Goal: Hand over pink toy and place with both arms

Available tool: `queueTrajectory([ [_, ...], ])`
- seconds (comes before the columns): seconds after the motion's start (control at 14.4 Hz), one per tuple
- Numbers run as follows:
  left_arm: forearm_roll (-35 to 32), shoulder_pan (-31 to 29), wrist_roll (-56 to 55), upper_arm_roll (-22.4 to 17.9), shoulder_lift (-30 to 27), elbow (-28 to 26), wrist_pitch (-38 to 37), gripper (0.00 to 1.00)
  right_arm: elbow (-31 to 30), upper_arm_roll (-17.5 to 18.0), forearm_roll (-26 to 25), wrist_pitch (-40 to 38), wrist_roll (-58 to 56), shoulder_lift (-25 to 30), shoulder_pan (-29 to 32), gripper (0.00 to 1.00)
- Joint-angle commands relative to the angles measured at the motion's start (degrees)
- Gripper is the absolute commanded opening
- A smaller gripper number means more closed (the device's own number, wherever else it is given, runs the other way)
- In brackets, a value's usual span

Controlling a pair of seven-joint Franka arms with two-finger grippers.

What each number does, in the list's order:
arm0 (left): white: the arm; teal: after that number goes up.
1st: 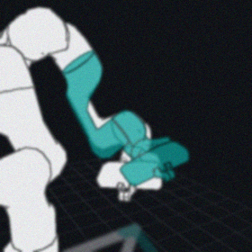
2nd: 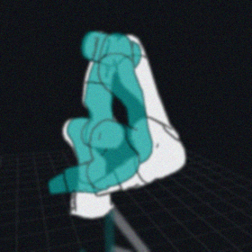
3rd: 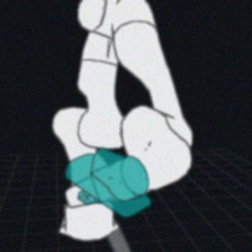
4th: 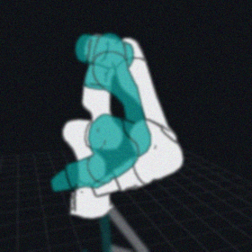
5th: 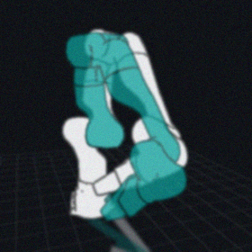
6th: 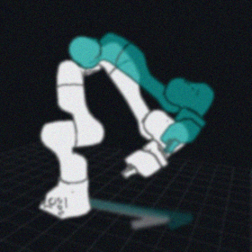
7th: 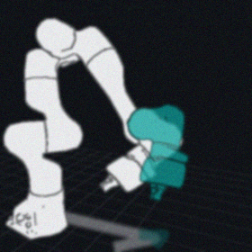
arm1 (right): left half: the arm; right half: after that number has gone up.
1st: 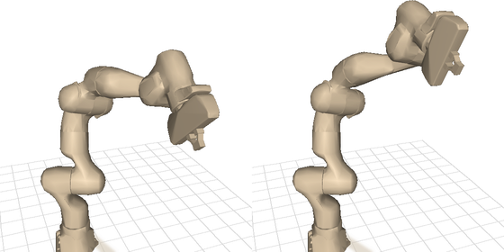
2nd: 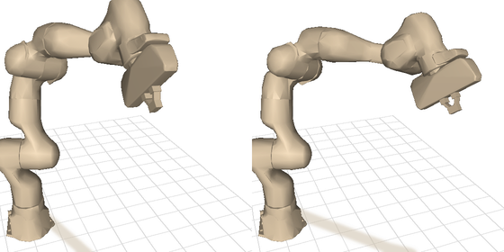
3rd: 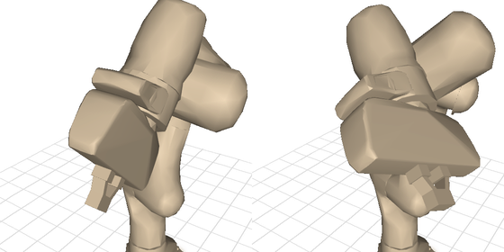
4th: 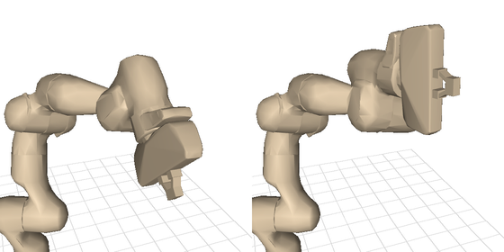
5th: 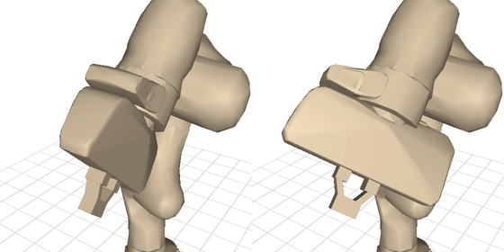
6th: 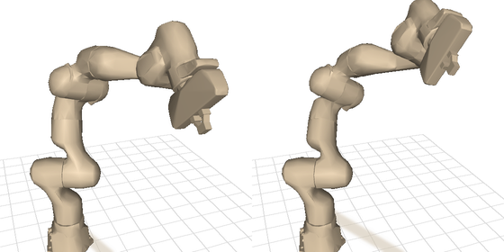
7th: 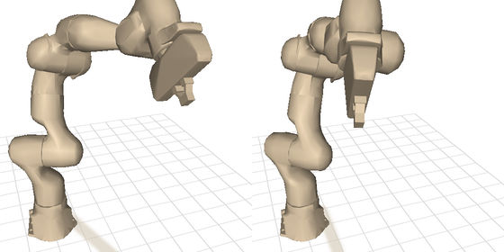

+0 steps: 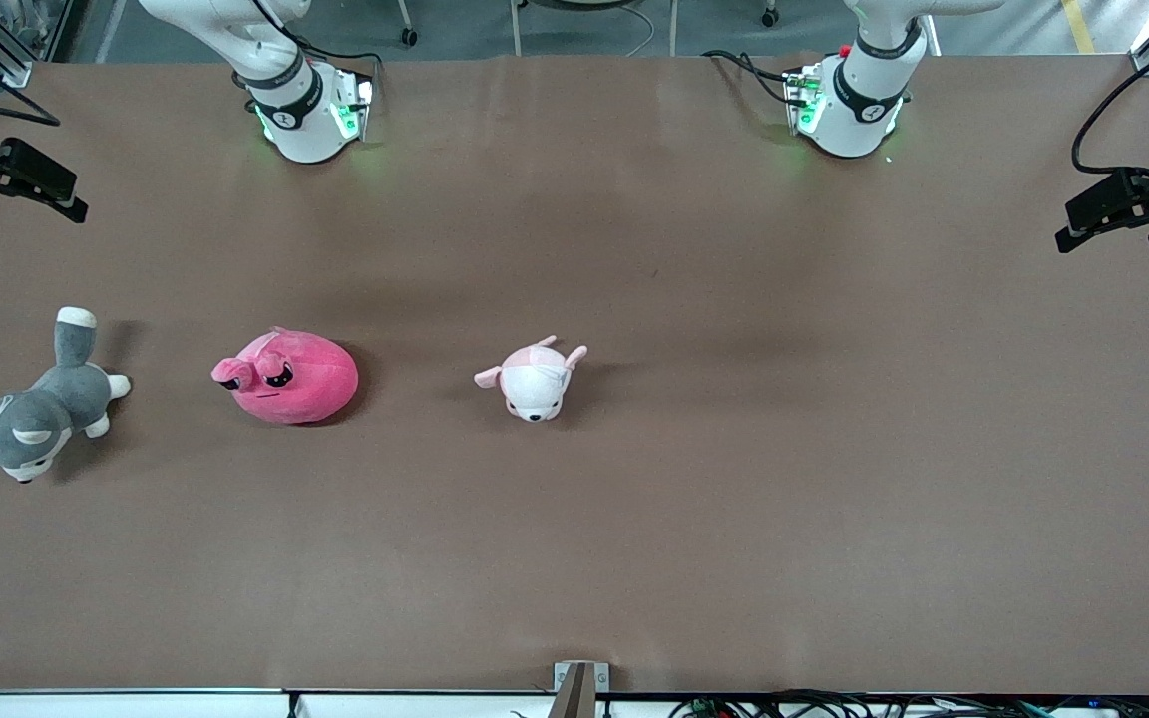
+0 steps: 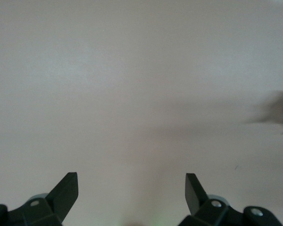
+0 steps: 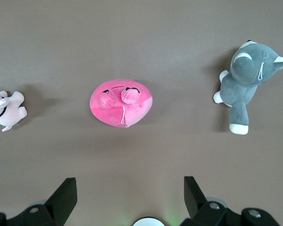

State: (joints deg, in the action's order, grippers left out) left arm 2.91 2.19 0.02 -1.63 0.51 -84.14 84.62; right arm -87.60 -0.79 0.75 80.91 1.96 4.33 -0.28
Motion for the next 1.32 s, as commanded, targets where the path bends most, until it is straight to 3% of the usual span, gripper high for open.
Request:
queueTrajectory([
  [0.0, -1.07, 0.45, 0.07, 0.05, 0.02, 0.56, 0.46, 1.00, 0.77, -0.01, 0.13, -0.58, -0.03, -0.11, -0.34, 1.00],
  [1.25, -1.07, 0.54, 0.07, 0.22, 0.02, 0.56, 0.46, 1.00, 0.85, -0.09, 1.27, -0.23, -0.21, -0.11, -0.25, 1.00],
])
